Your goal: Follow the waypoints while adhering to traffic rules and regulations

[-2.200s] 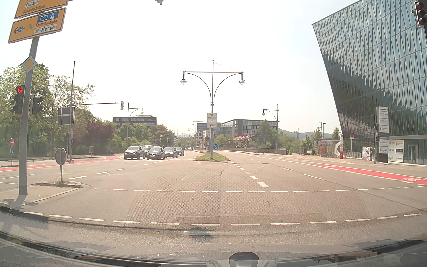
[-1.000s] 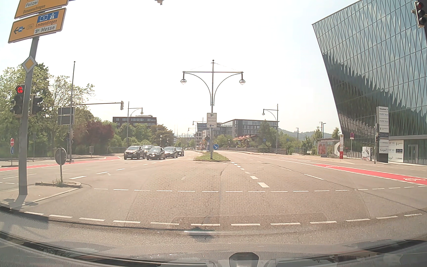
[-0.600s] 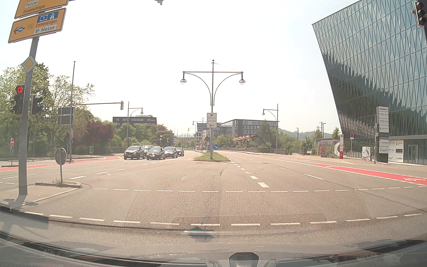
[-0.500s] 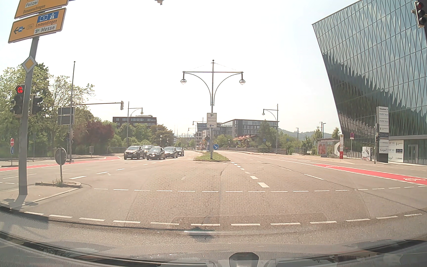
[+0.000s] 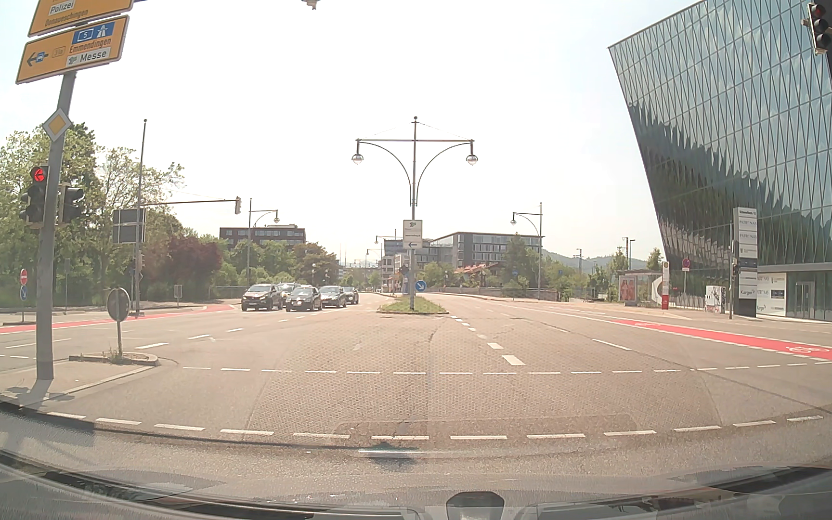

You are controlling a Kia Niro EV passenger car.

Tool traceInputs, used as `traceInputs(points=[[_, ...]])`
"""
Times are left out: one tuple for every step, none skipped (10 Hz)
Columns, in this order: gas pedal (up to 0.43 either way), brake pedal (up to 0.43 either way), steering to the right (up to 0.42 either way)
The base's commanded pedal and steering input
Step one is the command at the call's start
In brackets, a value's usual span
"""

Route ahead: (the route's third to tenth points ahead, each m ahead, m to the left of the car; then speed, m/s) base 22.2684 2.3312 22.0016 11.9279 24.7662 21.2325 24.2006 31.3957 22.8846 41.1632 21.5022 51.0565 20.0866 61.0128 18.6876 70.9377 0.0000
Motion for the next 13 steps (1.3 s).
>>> traceInputs(points=[[0.0, 0.287, -0.001], [0.0, 0.287, -0.002], [0.0, 0.287, -0.002], [0.0, 0.287, -0.002], [0.0, 0.287, -0.002], [0.0, 0.287, -0.002], [0.0, 0.287, -0.002], [0.0, 0.287, -0.002], [0.0, 0.287, -0.002], [0.0, 0.287, -0.002], [0.0, 0.287, -0.002], [0.0, 0.287, -0.001], [0.0, 0.287, -0.002]])
